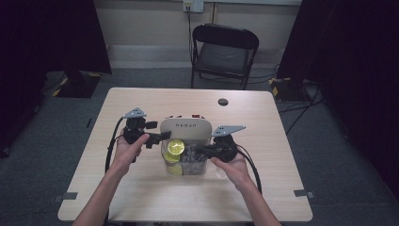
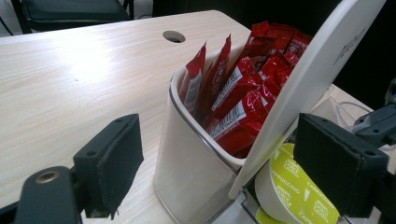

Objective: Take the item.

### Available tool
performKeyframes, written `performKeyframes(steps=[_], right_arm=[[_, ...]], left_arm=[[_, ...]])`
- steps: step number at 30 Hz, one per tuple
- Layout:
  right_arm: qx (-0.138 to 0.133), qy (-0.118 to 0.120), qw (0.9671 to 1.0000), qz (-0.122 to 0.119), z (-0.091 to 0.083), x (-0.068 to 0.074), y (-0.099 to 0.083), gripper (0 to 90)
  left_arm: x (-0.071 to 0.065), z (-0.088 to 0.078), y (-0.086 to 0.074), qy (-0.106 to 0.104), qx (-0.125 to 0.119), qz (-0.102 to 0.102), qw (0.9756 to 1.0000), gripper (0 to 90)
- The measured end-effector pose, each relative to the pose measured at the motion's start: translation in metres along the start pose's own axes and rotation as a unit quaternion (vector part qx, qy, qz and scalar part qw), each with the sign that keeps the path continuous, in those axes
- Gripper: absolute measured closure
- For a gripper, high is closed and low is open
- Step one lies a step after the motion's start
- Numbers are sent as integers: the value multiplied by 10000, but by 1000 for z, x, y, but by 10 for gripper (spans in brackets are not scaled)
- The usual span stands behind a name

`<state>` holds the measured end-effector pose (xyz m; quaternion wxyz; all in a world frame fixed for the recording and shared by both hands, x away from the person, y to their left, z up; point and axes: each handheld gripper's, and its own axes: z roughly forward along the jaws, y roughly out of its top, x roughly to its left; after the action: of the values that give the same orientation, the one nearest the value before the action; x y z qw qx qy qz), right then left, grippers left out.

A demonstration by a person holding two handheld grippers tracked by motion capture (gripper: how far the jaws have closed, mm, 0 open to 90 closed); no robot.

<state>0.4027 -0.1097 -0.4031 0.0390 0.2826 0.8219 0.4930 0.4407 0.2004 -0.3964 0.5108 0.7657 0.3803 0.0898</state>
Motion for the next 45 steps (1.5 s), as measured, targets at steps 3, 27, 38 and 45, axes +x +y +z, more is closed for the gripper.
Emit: performKeyframes(steps=[3,27,38,45], right_arm=[[-15,18,10000,-11,-2,3,0,900],[-373,3,9993,33,-26,3,7,900],[-469,-18,9989,36,-37,5,9,900],[-531,-21,9986,12,-47,9,11,900]], left_arm=[[0,0,0,2,3,2,10000,155],[3,-1,-2,-18,56,-14,10000,149],[4,-2,-2,4,32,-7,10000,144],[3,-2,-1,24,-23,-50,10000,145]])
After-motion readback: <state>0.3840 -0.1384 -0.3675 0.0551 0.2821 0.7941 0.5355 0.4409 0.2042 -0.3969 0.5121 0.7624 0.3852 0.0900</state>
